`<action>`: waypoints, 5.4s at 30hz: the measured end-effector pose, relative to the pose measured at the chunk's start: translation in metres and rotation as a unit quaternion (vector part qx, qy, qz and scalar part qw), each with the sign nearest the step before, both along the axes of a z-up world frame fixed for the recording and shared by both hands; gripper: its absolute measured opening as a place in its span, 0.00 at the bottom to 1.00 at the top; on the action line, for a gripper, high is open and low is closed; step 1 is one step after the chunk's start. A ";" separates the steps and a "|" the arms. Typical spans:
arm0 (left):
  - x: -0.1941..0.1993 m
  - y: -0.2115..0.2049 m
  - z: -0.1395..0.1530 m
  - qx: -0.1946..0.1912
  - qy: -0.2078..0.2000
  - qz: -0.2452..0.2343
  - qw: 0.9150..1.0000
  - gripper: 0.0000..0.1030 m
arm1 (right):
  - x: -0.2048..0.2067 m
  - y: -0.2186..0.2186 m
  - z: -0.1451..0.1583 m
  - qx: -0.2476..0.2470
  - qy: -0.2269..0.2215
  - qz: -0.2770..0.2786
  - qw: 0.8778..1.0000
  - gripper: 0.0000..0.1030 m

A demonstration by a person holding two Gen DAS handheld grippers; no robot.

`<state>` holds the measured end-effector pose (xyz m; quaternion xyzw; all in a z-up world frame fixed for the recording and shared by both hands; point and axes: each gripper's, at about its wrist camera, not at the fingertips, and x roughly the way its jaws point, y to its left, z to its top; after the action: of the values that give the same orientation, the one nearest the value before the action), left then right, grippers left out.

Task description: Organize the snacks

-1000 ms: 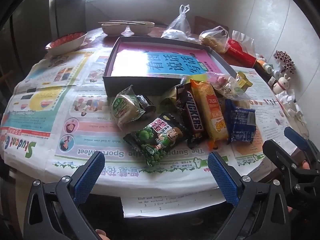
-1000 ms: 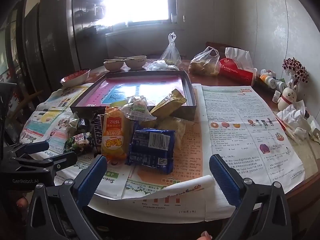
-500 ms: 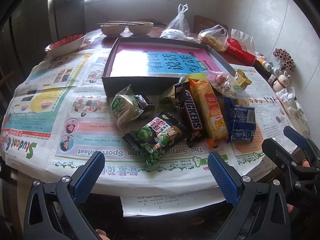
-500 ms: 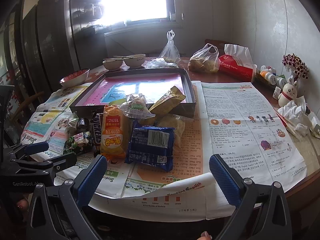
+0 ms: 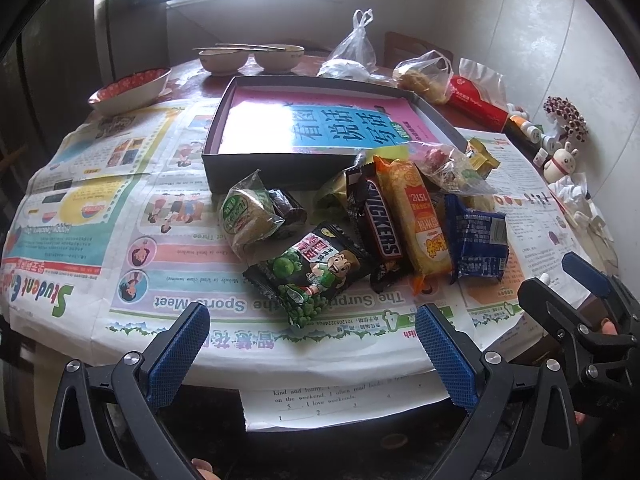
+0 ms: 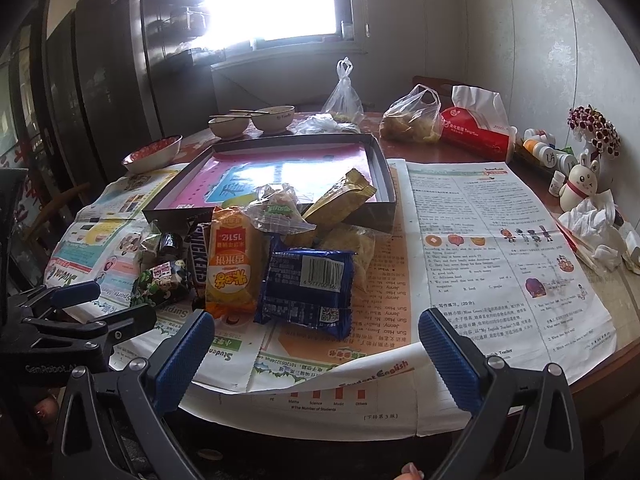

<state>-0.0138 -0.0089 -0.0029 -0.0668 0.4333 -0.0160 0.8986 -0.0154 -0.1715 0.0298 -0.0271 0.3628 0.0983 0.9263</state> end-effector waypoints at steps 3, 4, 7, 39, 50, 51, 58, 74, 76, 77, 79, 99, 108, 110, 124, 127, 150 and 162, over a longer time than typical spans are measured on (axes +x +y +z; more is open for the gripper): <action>0.000 0.000 0.000 0.000 0.000 -0.001 1.000 0.99 | 0.000 -0.001 0.000 0.002 0.001 -0.002 1.000 1.00; -0.001 -0.001 0.000 0.000 0.001 -0.001 1.000 0.99 | 0.000 -0.001 0.000 0.002 0.001 -0.002 1.000 1.00; -0.001 -0.001 0.000 0.000 0.000 -0.001 1.000 0.99 | 0.000 -0.001 0.000 0.002 0.002 -0.001 1.000 1.00; 0.012 0.012 -0.005 -0.028 0.020 -0.036 0.999 0.98 | 0.010 -0.007 -0.004 0.010 0.017 -0.010 1.000 1.00; 0.034 0.014 -0.004 -0.048 0.027 -0.083 0.995 0.60 | 0.020 -0.016 -0.010 0.015 0.023 -0.022 0.999 1.00; 0.036 0.014 -0.005 -0.042 0.026 -0.083 0.995 0.60 | 0.021 -0.016 -0.010 0.015 0.024 -0.023 0.999 1.00; 0.044 0.011 -0.006 -0.003 0.019 -0.103 0.994 0.60 | 0.029 -0.017 -0.017 0.028 0.041 -0.017 0.999 1.00; 0.047 -0.011 -0.003 0.081 -0.013 -0.178 0.981 0.62 | 0.056 0.004 -0.029 0.011 0.068 -0.045 0.997 0.99; 0.048 -0.010 -0.006 0.079 -0.010 -0.182 0.980 0.62 | 0.060 0.006 -0.031 0.014 0.076 -0.051 0.996 0.96; 0.048 -0.010 -0.007 0.075 -0.006 -0.184 0.980 0.62 | 0.061 0.007 -0.032 0.016 0.079 -0.053 0.995 0.95; 0.050 -0.009 -0.010 0.069 -0.002 -0.185 0.980 0.62 | 0.065 0.010 -0.033 0.013 0.084 -0.055 0.995 0.94; 0.051 -0.010 -0.015 -0.005 0.020 -0.199 0.980 0.42 | 0.057 -0.004 -0.034 0.049 0.088 -0.058 0.993 0.57; 0.047 -0.006 -0.003 -0.028 0.013 -0.189 0.981 0.41 | 0.056 -0.030 -0.017 0.064 0.061 -0.080 0.993 0.56; 0.048 -0.004 0.001 -0.033 0.011 -0.184 0.982 0.40 | 0.059 -0.033 -0.013 0.065 0.056 -0.081 0.993 0.56; 0.058 0.017 0.032 -0.058 -0.007 -0.149 0.987 0.40 | 0.071 -0.031 0.012 0.068 0.030 -0.062 0.995 0.56; 0.062 0.022 0.039 -0.061 -0.013 -0.143 0.988 0.40 | 0.075 -0.027 0.019 0.067 0.025 -0.055 0.996 0.56; 0.102 0.075 0.069 -0.071 -0.035 -0.060 0.995 0.39 | 0.116 0.003 0.039 0.071 0.027 -0.015 0.997 0.56; 0.134 0.072 0.055 -0.078 -0.017 -0.049 0.996 0.39 | 0.152 0.017 0.033 0.060 0.046 0.004 0.997 0.56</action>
<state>0.1198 0.0635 0.0517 -0.1149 0.4180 -0.0949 0.8961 0.1371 -0.1546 0.0631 0.0319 0.3987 0.1247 0.9080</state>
